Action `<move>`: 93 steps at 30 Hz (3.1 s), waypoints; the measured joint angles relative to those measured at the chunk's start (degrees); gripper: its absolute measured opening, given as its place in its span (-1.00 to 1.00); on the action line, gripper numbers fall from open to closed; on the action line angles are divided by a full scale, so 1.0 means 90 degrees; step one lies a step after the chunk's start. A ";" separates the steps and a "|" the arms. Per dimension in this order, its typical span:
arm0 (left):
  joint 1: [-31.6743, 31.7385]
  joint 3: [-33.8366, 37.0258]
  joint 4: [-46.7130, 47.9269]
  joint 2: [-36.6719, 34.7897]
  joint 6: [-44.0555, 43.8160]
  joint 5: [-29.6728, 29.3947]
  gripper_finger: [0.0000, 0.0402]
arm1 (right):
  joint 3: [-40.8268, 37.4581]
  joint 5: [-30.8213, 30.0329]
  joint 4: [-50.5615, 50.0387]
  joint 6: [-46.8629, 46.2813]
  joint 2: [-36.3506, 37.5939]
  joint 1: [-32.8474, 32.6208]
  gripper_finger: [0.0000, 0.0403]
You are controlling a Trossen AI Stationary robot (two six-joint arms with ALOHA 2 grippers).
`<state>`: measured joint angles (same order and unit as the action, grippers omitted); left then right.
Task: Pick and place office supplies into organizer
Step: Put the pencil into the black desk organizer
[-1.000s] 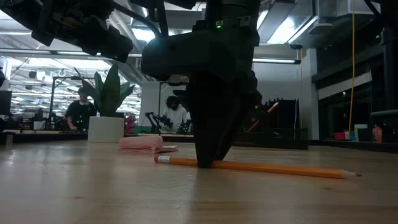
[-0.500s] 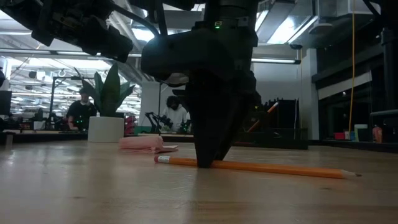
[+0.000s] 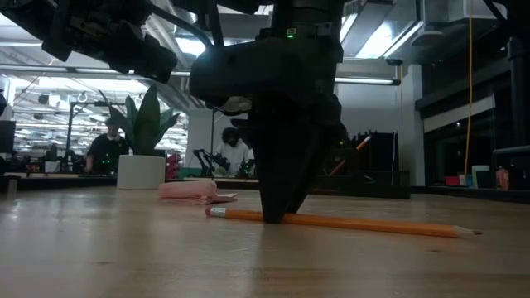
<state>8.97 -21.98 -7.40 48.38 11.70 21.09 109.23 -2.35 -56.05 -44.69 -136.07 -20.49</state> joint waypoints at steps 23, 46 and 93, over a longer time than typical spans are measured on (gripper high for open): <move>0.0000 0.0000 -0.0002 -0.0001 0.0000 -0.0001 -0.99 | 0.0000 -0.0041 0.0015 0.0022 0.0000 -0.0007 -0.91; 0.0000 0.0000 -0.0002 0.0000 0.0168 0.0002 -0.99 | 0.0366 -0.0221 -0.0359 0.0517 -0.0061 -0.0017 -0.94; 0.0000 -0.0002 0.0138 -0.0001 0.0166 0.0002 -0.99 | 0.0401 -0.0952 -0.2105 0.0377 0.0597 0.0009 -0.20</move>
<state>8.97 -22.00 -6.15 48.37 13.20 21.10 112.84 -10.91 -75.00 -41.29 -130.69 -20.41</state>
